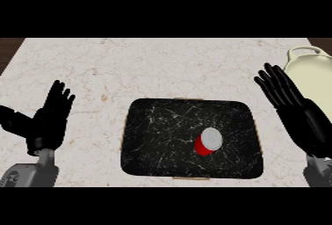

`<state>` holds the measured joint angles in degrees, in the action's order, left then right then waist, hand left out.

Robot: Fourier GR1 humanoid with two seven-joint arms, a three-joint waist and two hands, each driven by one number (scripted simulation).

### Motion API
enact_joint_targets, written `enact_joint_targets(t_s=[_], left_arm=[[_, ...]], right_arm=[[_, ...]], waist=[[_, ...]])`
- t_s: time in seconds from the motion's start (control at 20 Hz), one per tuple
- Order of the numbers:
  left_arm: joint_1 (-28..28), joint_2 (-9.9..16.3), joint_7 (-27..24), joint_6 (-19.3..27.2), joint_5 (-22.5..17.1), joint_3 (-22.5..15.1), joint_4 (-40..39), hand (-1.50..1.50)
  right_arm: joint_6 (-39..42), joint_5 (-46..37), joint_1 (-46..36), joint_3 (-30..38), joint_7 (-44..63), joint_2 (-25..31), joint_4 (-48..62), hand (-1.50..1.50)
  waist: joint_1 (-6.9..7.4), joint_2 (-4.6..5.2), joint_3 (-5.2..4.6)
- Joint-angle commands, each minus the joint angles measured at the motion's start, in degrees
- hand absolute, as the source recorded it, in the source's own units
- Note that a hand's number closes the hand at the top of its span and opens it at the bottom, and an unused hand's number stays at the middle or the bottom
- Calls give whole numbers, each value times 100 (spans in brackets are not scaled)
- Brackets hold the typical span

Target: Pick the can from the tray and place it in the pot

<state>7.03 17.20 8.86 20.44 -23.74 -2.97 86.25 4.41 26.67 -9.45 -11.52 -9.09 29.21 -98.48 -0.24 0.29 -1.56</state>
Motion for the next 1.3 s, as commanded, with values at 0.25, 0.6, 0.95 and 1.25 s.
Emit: enact_joint_targets(t_s=[0.25,0.6,0.95,1.25], left_arm=[[553,705,-422,-168,773,8,304,0],[715,663,0,-401,626,47,130,0],[570,498,54,-372,909,92,294,0],[463,295,71,-263,1049,-202,544,0]], right_arm=[[-1193,-696,-613,998,219,146,1086,150],[-2122,-2261,427,547,-1514,-382,1501,-150],[-1273,-2393,589,518,284,590,-531,-150],[-221,-2633,24,-220,2057,1522,-941,-150]], waist=[[48,-5,160],[-13,-19,162],[-28,-46,149],[80,-36,135]])
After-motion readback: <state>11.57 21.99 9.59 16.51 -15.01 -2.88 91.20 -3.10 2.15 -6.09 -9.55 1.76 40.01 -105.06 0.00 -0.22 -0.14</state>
